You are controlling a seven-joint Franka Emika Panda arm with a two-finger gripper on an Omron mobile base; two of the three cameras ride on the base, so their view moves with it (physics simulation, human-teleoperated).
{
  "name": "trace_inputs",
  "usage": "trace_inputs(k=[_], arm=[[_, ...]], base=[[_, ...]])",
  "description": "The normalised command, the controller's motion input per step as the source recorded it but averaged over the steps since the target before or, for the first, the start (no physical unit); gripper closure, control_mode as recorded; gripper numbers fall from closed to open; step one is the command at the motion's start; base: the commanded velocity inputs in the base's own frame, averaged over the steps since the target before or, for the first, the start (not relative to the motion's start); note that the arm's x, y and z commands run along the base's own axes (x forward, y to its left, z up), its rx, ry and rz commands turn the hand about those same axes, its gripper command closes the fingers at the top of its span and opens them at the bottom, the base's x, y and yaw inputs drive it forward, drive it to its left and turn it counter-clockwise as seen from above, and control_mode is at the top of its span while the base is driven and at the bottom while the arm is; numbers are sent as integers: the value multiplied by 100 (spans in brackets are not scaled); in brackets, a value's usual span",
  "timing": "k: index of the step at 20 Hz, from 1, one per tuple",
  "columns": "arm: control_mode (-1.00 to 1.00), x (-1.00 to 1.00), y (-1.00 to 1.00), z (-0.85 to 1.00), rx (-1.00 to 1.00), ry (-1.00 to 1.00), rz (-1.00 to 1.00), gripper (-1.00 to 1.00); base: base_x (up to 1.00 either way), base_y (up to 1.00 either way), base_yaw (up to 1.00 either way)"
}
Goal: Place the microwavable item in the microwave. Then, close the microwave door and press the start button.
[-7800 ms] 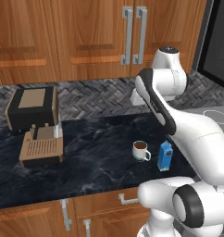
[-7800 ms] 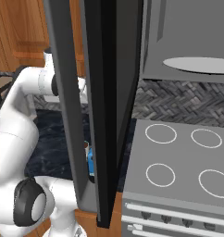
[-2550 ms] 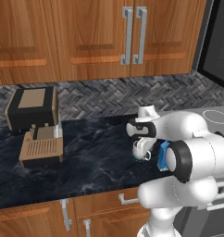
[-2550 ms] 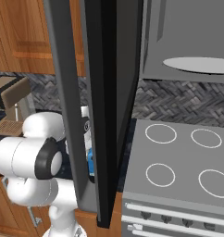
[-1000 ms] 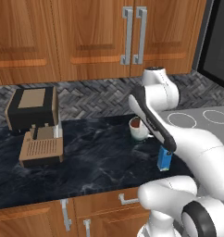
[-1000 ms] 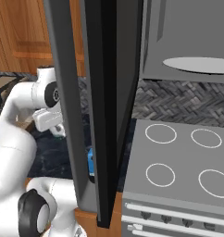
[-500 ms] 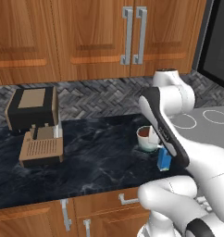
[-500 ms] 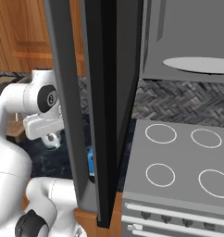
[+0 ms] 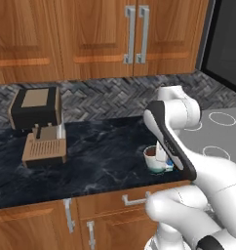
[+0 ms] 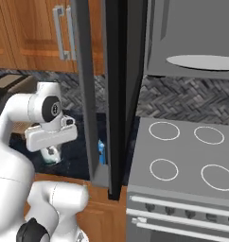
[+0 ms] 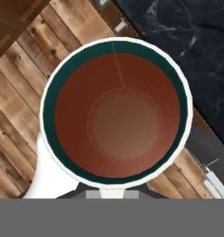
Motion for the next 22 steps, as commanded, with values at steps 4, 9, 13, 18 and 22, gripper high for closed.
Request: trace_inputs(k=[4, 9, 13, 18, 22], arm=[[100, 0, 0, 0, 0, 0, 0, 100], [100, 0, 0, 0, 0, 0, 0, 100], [100, 0, 0, 0, 0, 0, 0, 100], [100, 0, 0, 0, 0, 0, 0, 100], [100, 0, 0, 0, 0, 0, 0, 100]], base=[[-100, 0, -8], [-100, -19, -22], [-56, -92, -24], [-2, -100, -11], [-5, -100, -13]])
